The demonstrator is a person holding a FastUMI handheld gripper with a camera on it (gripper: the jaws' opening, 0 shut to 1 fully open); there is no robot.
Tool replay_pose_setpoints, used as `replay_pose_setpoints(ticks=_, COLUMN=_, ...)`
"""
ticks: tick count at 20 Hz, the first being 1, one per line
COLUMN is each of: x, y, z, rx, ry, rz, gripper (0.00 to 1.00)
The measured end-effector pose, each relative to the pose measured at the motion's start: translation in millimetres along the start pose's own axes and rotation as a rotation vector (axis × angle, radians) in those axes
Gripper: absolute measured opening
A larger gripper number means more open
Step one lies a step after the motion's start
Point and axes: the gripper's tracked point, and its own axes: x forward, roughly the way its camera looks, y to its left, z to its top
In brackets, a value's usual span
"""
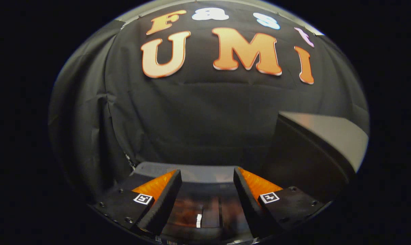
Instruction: Put the clothes into the washing machine and then close the washing machine lid.
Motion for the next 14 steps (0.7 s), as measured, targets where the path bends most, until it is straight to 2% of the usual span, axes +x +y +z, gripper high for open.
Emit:
replay_pose_setpoints(ticks=4, x=0.8, y=-13.3, z=-47.4, rx=0.042, ry=0.09, rz=-0.035, gripper=0.99)
replay_pose_setpoints(ticks=7, x=0.7, y=-12.4, z=-56.0, rx=0.048, ry=0.101, rz=-0.039, gripper=0.98)
replay_pose_setpoints(ticks=14, x=-15.6, y=-7.2, z=-17.4, rx=0.022, ry=0.04, rz=-0.009, gripper=0.97)
